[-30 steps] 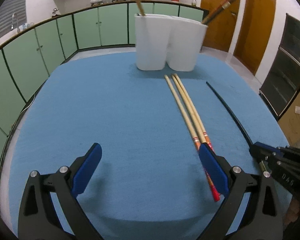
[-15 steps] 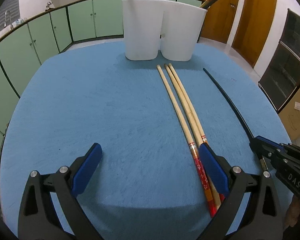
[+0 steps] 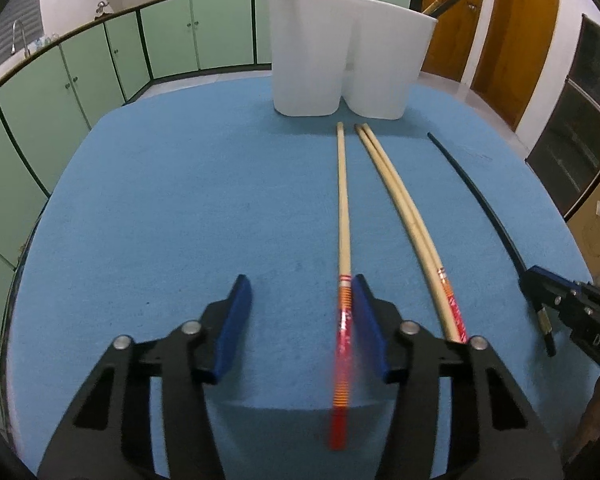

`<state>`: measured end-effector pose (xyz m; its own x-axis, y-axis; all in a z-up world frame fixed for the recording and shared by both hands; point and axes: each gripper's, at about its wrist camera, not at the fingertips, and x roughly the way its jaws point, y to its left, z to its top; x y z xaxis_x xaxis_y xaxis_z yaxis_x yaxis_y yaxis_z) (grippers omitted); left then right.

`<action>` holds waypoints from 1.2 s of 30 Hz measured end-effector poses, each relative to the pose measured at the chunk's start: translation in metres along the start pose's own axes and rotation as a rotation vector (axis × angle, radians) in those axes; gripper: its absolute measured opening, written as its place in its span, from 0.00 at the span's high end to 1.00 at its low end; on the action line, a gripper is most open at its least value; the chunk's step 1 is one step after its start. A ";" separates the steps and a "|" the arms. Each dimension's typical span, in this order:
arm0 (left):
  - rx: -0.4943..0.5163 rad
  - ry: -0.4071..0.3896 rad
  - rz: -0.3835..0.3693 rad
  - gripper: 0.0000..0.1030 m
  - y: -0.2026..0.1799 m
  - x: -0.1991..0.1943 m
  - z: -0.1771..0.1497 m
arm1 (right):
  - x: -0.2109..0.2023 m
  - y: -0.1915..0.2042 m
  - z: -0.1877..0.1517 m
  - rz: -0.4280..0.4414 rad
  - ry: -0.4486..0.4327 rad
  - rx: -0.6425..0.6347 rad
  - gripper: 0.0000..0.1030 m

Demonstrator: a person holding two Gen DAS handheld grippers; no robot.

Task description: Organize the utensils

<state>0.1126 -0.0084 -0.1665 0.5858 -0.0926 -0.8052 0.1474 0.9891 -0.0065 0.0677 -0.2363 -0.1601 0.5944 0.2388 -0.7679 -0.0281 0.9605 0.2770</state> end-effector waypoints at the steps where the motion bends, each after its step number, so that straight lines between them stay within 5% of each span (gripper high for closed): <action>1: 0.007 0.002 0.004 0.58 0.000 -0.001 -0.001 | 0.000 0.000 0.000 0.000 0.000 0.000 0.94; 7: -0.008 0.010 0.028 0.89 0.008 -0.010 -0.009 | 0.001 0.002 0.001 -0.003 -0.001 0.003 0.94; 14: -0.089 -0.004 0.069 0.95 0.028 -0.015 -0.013 | 0.003 0.002 0.001 -0.005 -0.003 0.004 0.94; 33: -0.102 -0.015 0.043 0.92 0.035 -0.001 0.004 | 0.016 -0.001 0.024 0.027 -0.032 -0.010 0.91; 36: -0.103 -0.032 0.027 0.72 0.034 -0.011 -0.003 | 0.002 -0.003 0.014 0.042 -0.063 -0.030 0.89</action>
<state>0.1089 0.0269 -0.1601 0.6140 -0.0673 -0.7864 0.0490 0.9977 -0.0471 0.0802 -0.2412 -0.1544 0.6418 0.2706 -0.7175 -0.0778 0.9538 0.2901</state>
